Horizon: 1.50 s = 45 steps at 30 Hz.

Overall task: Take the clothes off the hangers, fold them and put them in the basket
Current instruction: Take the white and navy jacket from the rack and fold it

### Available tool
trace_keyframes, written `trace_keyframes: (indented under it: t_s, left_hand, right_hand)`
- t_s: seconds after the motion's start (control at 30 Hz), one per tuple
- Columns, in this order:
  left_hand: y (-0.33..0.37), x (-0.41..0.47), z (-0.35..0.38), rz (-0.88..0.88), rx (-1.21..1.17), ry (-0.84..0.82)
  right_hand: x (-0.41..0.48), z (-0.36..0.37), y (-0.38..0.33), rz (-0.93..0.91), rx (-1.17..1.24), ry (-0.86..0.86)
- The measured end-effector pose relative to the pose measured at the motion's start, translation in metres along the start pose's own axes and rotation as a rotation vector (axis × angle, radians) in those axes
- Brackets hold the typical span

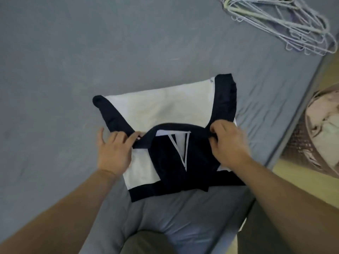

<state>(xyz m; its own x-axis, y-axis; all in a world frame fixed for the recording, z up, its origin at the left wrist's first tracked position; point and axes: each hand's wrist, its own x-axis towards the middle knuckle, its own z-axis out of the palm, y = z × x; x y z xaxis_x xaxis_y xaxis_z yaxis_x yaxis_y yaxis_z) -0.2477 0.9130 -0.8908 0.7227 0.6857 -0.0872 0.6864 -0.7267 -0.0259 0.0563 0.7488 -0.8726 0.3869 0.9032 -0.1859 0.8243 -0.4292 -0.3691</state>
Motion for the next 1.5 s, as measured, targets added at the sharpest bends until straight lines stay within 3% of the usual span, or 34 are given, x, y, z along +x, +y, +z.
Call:
trace_keyframes:
  t_s: [0.1, 0.17, 0.43, 0.53, 0.7, 0.8, 0.93, 1.0, 1.07, 1.2, 1.3, 1.4, 1.5]
  left_hand:
    - [0.006, -0.034, 0.018, 0.223, -0.014, 0.021]
    - [0.008, -0.051, 0.026, 0.357, -0.033, -0.061]
    - [0.014, -0.057, 0.038, 0.513, -0.023, -0.366]
    - [0.018, -0.051, 0.035, 0.489, 0.037, -0.564]
    - [0.061, -0.002, -0.012, 0.336, 0.224, -1.063]
    - [0.107, 0.054, -0.045, 0.230, 0.184, -0.983]
    - [0.181, 0.145, -0.070, 0.249, -0.073, -0.584]
    - [0.211, 0.184, -0.071, 0.242, -0.164, -0.443]
    - [0.233, 0.222, -0.065, 0.199, -0.210, -0.406]
    - [0.252, 0.274, -0.049, 0.076, -0.263, -0.551]
    - [0.266, 0.288, -0.041, -0.014, -0.342, -0.703]
    - [0.284, 0.291, -0.037, -0.059, -0.310, -0.799]
    - [0.293, 0.300, -0.027, -0.138, -0.243, -0.941]
  right_hand:
    - [-0.045, 0.017, 0.006, 0.001, -0.045, -0.090]
    - [-0.068, 0.027, 0.010, 0.008, -0.072, -0.137]
    - [-0.108, 0.052, 0.021, -0.028, -0.119, -0.170]
    - [-0.111, 0.054, 0.020, -0.002, -0.117, -0.168]
    - [-0.110, 0.055, 0.016, 0.050, -0.145, -0.228]
    - [-0.097, 0.049, 0.011, 0.197, 0.020, -0.124]
    - [-0.074, 0.043, 0.020, 0.539, 0.287, 0.079]
    - [-0.064, 0.038, 0.025, 0.707, 0.321, 0.027]
    - [-0.057, 0.033, 0.033, 0.844, 0.356, -0.115]
    - [-0.042, 0.021, 0.056, 0.988, 0.414, -0.288]
    - [-0.033, 0.021, 0.078, 0.994, 0.419, -0.420]
    - [-0.031, 0.022, 0.086, 0.953, 0.733, -0.569]
    - [-0.033, 0.024, 0.083, 0.913, 0.925, -0.594]
